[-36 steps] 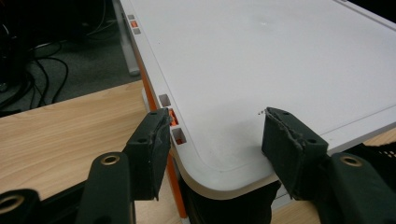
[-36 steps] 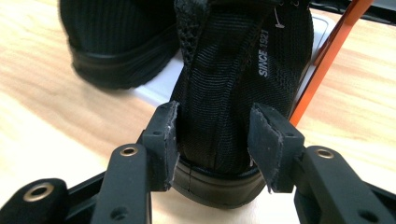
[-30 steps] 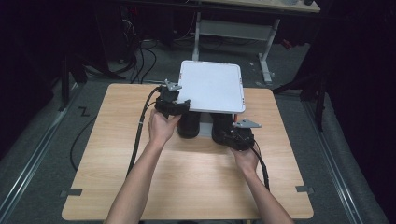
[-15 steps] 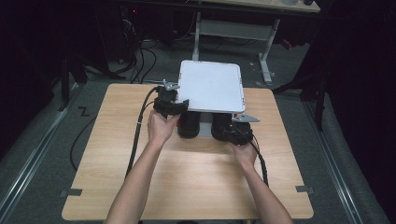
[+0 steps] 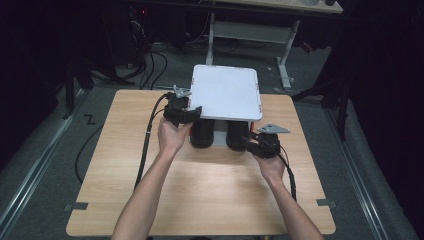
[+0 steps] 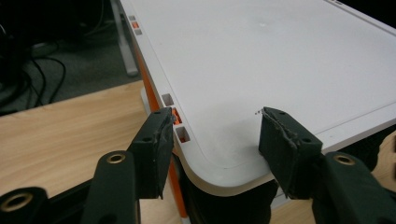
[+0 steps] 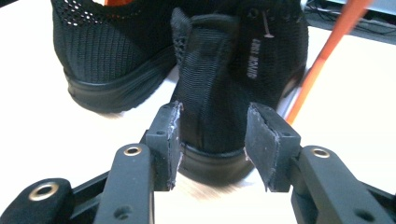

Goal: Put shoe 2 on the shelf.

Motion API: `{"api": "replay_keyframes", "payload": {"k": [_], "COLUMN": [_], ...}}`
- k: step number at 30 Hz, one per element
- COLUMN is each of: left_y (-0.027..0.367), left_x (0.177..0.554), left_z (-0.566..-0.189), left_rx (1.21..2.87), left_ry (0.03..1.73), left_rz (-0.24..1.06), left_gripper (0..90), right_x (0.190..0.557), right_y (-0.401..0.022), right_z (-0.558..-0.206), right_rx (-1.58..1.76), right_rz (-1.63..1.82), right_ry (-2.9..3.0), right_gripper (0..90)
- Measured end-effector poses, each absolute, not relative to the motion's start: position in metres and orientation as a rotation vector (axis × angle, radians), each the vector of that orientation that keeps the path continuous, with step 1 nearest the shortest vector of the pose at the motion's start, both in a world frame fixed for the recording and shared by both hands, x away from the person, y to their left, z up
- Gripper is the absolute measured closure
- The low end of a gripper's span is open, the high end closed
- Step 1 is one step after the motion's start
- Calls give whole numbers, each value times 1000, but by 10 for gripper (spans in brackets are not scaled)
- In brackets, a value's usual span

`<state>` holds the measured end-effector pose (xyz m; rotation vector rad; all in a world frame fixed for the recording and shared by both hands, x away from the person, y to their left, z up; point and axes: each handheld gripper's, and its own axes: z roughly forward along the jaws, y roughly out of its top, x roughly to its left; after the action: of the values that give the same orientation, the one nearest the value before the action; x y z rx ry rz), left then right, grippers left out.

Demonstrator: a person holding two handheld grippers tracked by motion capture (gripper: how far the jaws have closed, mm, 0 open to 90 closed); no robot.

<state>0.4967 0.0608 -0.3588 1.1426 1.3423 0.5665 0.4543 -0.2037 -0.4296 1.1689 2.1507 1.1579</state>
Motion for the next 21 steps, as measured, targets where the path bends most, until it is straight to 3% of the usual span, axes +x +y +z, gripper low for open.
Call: {"api": "replay_keyframes", "payload": {"k": [7, 21], "left_y": [61, 87], "left_x": [489, 462], "left_z": [-354, -344], "left_rx": [1132, 1083], "left_ry": [1317, 1293], "left_rz": [539, 512], "left_gripper": [402, 352], "right_x": [441, 420], "right_y": [-238, -279], "right_z": [-418, -410], "right_rx": [1191, 1222], "right_rz": [1231, 1279], "right_ry": [2117, 2055], "right_gripper": [610, 614]}}
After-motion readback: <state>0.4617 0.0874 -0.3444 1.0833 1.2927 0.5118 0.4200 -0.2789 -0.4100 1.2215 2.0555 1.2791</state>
